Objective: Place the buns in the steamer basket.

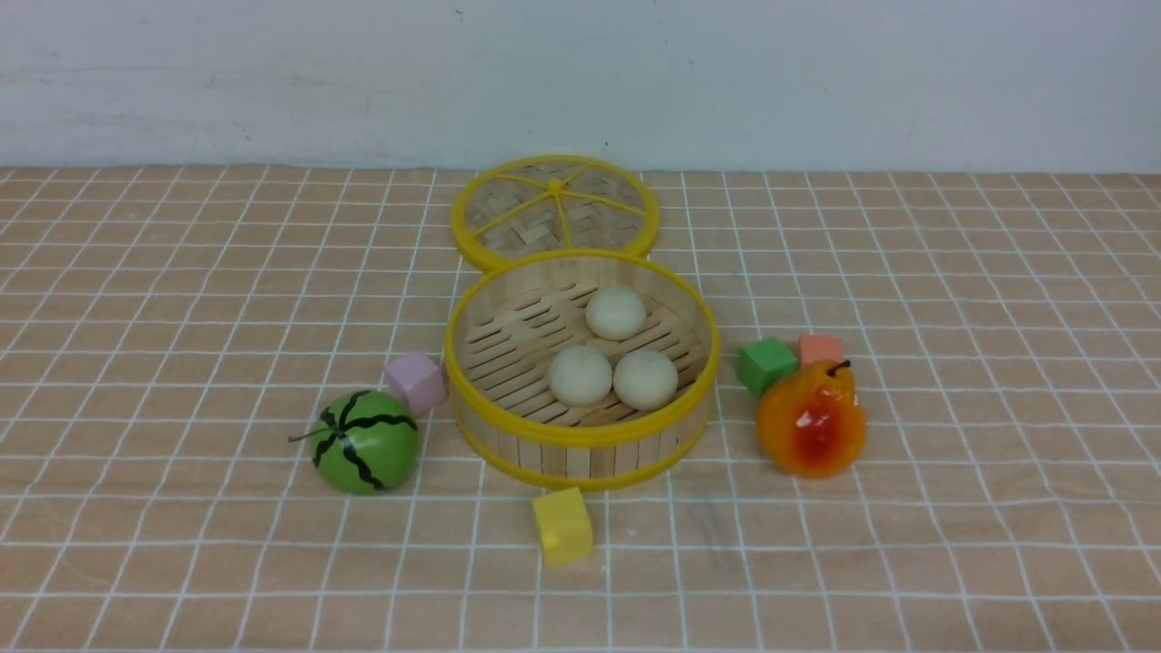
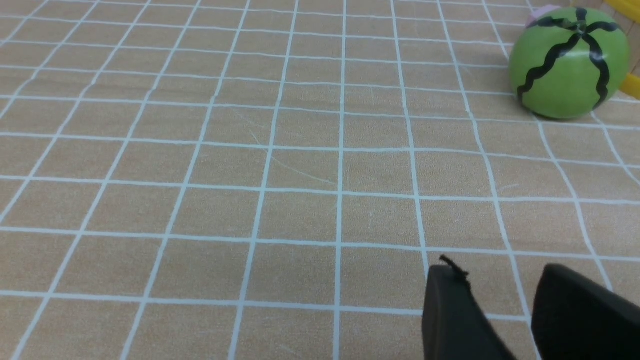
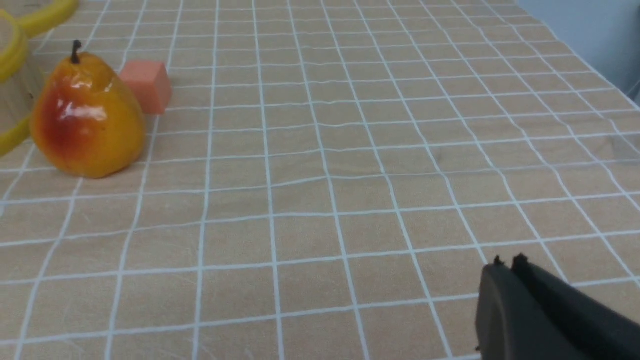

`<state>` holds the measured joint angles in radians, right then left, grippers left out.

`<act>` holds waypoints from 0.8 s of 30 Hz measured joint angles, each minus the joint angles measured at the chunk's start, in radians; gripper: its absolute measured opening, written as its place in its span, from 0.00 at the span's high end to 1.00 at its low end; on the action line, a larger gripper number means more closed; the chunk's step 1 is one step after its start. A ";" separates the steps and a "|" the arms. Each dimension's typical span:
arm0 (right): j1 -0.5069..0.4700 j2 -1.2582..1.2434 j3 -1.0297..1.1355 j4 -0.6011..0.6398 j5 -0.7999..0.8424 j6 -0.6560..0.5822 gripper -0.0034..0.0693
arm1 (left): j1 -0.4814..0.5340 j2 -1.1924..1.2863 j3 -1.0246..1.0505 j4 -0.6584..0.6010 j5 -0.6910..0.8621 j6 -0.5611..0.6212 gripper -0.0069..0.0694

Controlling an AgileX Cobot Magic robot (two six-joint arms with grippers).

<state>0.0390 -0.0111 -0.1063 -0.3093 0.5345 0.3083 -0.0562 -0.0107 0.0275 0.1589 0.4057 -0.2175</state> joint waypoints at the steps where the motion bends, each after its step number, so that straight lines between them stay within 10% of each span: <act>1: 0.000 0.000 0.015 0.023 -0.016 0.000 0.95 | 0.000 0.000 0.000 0.000 0.000 0.000 0.60; 24: -0.026 0.000 0.124 0.073 -0.134 0.000 0.92 | 0.000 0.000 0.000 0.000 0.001 0.000 0.60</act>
<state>0.0130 -0.0111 0.0173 -0.2364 0.4002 0.3083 -0.0562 -0.0107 0.0275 0.1589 0.4068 -0.2175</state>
